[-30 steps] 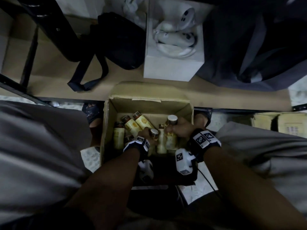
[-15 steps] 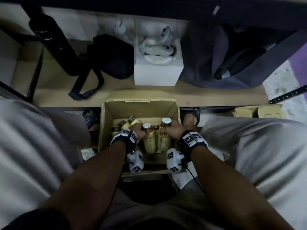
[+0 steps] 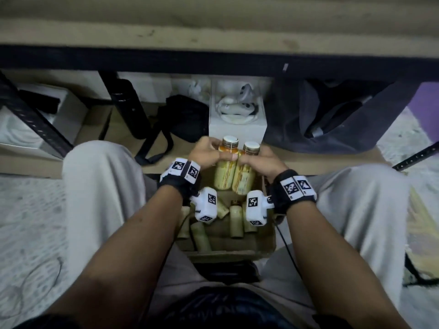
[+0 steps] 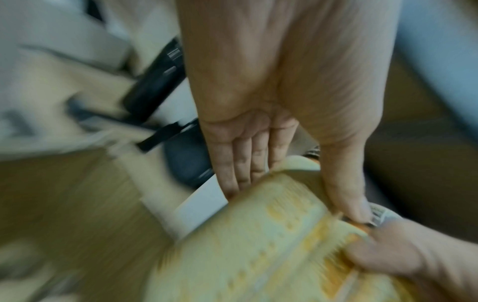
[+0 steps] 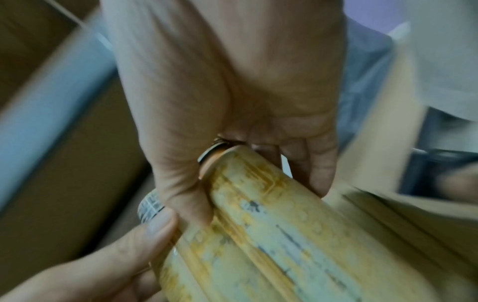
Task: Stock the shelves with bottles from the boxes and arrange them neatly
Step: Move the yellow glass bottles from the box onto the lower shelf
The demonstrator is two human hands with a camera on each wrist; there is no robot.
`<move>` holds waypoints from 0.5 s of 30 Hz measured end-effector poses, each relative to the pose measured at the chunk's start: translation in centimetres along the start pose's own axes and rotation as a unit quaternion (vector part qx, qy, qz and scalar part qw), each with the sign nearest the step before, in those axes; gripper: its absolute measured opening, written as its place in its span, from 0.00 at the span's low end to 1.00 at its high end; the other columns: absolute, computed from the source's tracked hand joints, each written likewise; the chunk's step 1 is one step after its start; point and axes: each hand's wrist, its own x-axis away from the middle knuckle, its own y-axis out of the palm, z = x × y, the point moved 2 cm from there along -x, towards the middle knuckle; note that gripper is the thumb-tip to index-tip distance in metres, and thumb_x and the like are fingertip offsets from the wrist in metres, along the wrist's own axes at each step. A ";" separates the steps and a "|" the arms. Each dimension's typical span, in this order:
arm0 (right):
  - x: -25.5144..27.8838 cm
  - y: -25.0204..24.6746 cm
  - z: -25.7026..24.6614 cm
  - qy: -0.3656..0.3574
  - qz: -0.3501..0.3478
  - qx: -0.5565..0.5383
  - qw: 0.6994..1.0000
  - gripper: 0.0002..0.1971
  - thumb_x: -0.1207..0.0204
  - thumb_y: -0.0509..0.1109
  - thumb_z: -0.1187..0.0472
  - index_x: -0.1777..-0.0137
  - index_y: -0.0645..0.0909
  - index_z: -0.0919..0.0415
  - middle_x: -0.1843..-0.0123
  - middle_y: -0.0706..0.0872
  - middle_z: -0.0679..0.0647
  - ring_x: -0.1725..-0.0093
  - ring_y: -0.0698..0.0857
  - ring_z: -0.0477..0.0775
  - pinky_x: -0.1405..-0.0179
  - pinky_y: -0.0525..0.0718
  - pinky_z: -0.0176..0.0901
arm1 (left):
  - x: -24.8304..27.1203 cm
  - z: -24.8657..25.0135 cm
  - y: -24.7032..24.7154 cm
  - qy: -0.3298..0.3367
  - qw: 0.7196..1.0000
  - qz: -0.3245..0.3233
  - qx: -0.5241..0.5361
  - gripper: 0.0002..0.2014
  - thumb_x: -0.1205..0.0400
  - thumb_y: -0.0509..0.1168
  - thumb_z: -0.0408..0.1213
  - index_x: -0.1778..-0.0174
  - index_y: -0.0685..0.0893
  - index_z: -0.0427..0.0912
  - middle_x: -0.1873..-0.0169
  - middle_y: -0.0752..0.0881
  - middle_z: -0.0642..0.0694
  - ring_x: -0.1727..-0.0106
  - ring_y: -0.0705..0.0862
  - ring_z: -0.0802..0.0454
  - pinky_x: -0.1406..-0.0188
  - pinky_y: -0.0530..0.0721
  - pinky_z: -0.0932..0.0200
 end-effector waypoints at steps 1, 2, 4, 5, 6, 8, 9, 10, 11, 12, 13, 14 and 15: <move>0.6 -0.7 -1.2 -0.025 0.000 -0.006 1.000 0.16 0.32 0.78 0.64 0.44 0.87 0.59 0.50 0.93 0.53 0.50 0.91 0.51 0.54 0.89 0.43 | 0.3 1.6 -0.7 0.020 1.000 -0.004 -0.003 0.18 0.35 0.83 0.40 0.51 0.89 0.42 0.55 0.92 0.45 0.49 0.90 0.47 0.47 0.88 0.54; 1.1 -1.4 -2.4 -0.047 0.002 -0.014 0.999 0.15 0.31 0.78 0.64 0.44 0.87 0.58 0.51 0.93 0.52 0.51 0.91 0.50 0.56 0.88 0.41 | 0.6 3.3 -1.3 0.038 0.999 -0.014 -0.002 0.18 0.35 0.83 0.41 0.51 0.90 0.42 0.55 0.92 0.45 0.49 0.91 0.47 0.46 0.88 0.52; 2.1 -2.6 -4.5 -0.087 0.004 -0.034 0.996 0.17 0.30 0.78 0.65 0.41 0.86 0.58 0.49 0.93 0.52 0.51 0.91 0.48 0.57 0.88 0.38 | 1.5 6.5 -2.4 0.067 0.997 -0.047 -0.005 0.17 0.33 0.82 0.41 0.50 0.90 0.42 0.54 0.93 0.47 0.50 0.91 0.51 0.50 0.88 0.55; 2.6 -3.2 -5.6 -0.106 0.004 -0.040 0.994 0.17 0.29 0.78 0.65 0.40 0.85 0.58 0.49 0.93 0.51 0.52 0.92 0.46 0.59 0.88 0.36 | 1.9 8.1 -3.0 0.081 0.995 -0.058 -0.009 0.17 0.32 0.82 0.40 0.50 0.89 0.42 0.54 0.93 0.48 0.50 0.91 0.52 0.52 0.88 0.57; 3.1 -3.8 -6.8 -0.126 0.003 -0.048 0.991 0.16 0.29 0.78 0.65 0.41 0.85 0.57 0.50 0.93 0.50 0.53 0.92 0.44 0.62 0.87 0.33 | 2.3 9.8 -3.5 0.097 0.993 -0.066 -0.012 0.16 0.31 0.81 0.40 0.50 0.89 0.41 0.54 0.93 0.48 0.51 0.91 0.53 0.54 0.89 0.58; 4.2 -5.0 -9.0 -0.161 0.009 -0.066 0.985 0.14 0.29 0.79 0.64 0.43 0.86 0.55 0.53 0.94 0.49 0.54 0.92 0.44 0.63 0.87 0.33 | 3.2 13.1 -4.4 0.125 0.990 -0.070 -0.018 0.16 0.31 0.81 0.41 0.50 0.89 0.41 0.54 0.93 0.48 0.51 0.91 0.52 0.54 0.90 0.58; 4.7 -5.6 -10.3 -0.178 0.018 -0.074 0.981 0.13 0.29 0.79 0.63 0.45 0.87 0.54 0.52 0.94 0.49 0.53 0.93 0.46 0.61 0.89 0.36 | 3.5 14.8 -4.7 0.140 0.988 -0.066 -0.020 0.17 0.31 0.81 0.42 0.49 0.89 0.41 0.54 0.93 0.47 0.51 0.91 0.52 0.54 0.90 0.56; 5.1 -6.2 -11.4 -0.196 0.028 -0.082 0.977 0.12 0.29 0.80 0.62 0.45 0.88 0.54 0.52 0.94 0.50 0.51 0.93 0.49 0.57 0.90 0.40 | 3.9 16.4 -5.0 0.156 0.986 -0.061 -0.018 0.18 0.31 0.81 0.44 0.48 0.89 0.41 0.54 0.93 0.46 0.50 0.91 0.50 0.53 0.91 0.53; 5.6 -7.0 -12.6 -0.218 0.039 -0.087 0.971 0.12 0.29 0.80 0.62 0.46 0.88 0.55 0.51 0.94 0.50 0.50 0.93 0.50 0.56 0.90 0.42 | 4.3 18.1 -5.2 0.172 0.983 -0.056 -0.014 0.19 0.31 0.81 0.44 0.48 0.89 0.41 0.53 0.92 0.46 0.50 0.91 0.49 0.52 0.91 0.51; 6.0 -7.7 -13.8 -0.241 0.051 -0.090 0.965 0.11 0.29 0.80 0.61 0.47 0.89 0.55 0.51 0.94 0.50 0.51 0.93 0.49 0.58 0.90 0.40 | 4.5 19.7 -5.4 0.188 0.981 -0.056 -0.006 0.19 0.31 0.81 0.43 0.47 0.89 0.42 0.53 0.92 0.46 0.50 0.91 0.49 0.53 0.91 0.51; 6.4 -8.5 -14.9 -0.259 0.064 -0.091 0.959 0.10 0.29 0.80 0.60 0.49 0.89 0.55 0.52 0.94 0.49 0.51 0.93 0.48 0.61 0.88 0.36 | 4.7 21.3 -5.4 0.202 0.978 -0.058 0.002 0.19 0.30 0.81 0.42 0.45 0.89 0.42 0.52 0.92 0.46 0.49 0.91 0.49 0.53 0.91 0.53; 6.7 -9.4 -16.1 -0.275 0.076 -0.092 0.954 0.09 0.29 0.81 0.60 0.50 0.89 0.55 0.53 0.94 0.48 0.52 0.92 0.46 0.63 0.86 0.32 | 4.8 22.8 -5.5 0.216 0.975 -0.057 0.007 0.19 0.30 0.81 0.40 0.44 0.89 0.41 0.51 0.92 0.46 0.49 0.91 0.50 0.51 0.90 0.54; 7.0 -10.2 -17.1 -0.289 0.086 -0.089 0.949 0.08 0.29 0.81 0.59 0.51 0.89 0.54 0.54 0.94 0.47 0.53 0.92 0.44 0.64 0.85 0.30 | 4.9 24.3 -5.5 0.230 0.972 -0.053 0.007 0.20 0.30 0.81 0.38 0.43 0.89 0.41 0.51 0.92 0.47 0.48 0.91 0.51 0.50 0.90 0.55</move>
